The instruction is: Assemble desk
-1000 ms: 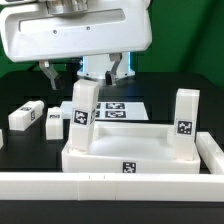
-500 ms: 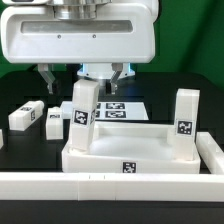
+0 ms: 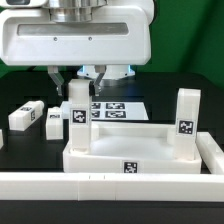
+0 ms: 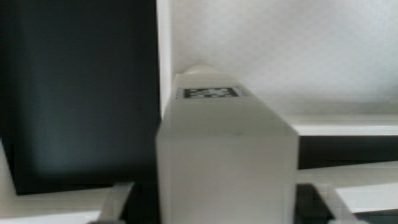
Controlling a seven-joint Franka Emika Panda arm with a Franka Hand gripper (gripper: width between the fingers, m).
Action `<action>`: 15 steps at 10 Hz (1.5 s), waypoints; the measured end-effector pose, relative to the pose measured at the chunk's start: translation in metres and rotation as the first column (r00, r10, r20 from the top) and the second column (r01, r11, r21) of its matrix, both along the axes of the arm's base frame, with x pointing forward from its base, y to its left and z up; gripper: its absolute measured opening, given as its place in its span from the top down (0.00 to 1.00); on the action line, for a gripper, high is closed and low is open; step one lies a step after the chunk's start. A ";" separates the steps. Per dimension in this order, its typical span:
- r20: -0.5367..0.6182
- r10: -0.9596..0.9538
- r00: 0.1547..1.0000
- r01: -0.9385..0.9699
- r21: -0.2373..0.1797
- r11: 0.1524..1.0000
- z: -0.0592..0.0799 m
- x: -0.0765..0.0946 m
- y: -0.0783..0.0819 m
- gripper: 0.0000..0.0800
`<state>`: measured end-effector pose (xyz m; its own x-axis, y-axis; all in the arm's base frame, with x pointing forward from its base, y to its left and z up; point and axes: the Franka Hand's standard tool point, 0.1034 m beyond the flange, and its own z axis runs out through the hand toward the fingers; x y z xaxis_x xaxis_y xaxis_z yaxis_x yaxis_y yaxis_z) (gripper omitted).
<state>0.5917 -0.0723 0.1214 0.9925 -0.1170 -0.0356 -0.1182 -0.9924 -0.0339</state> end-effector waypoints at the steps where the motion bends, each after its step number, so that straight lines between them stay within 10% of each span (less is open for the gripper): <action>1: 0.000 -0.003 1.000 0.003 0.000 1.000 0.000 0.000 0.000 0.64; 8: -0.013 -0.378 0.926 0.378 -0.005 0.926 -0.001 0.001 0.003 0.64; 15: -0.079 -0.908 0.412 0.911 -0.001 0.413 -0.002 0.001 0.008 0.64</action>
Offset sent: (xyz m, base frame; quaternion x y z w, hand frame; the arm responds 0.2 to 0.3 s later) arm 0.0000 0.0000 0.0000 0.0000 0.0000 0.0650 0.9979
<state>0.5930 -0.0641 0.1190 0.3007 -0.9469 -0.1139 -0.9536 -0.3001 -0.0233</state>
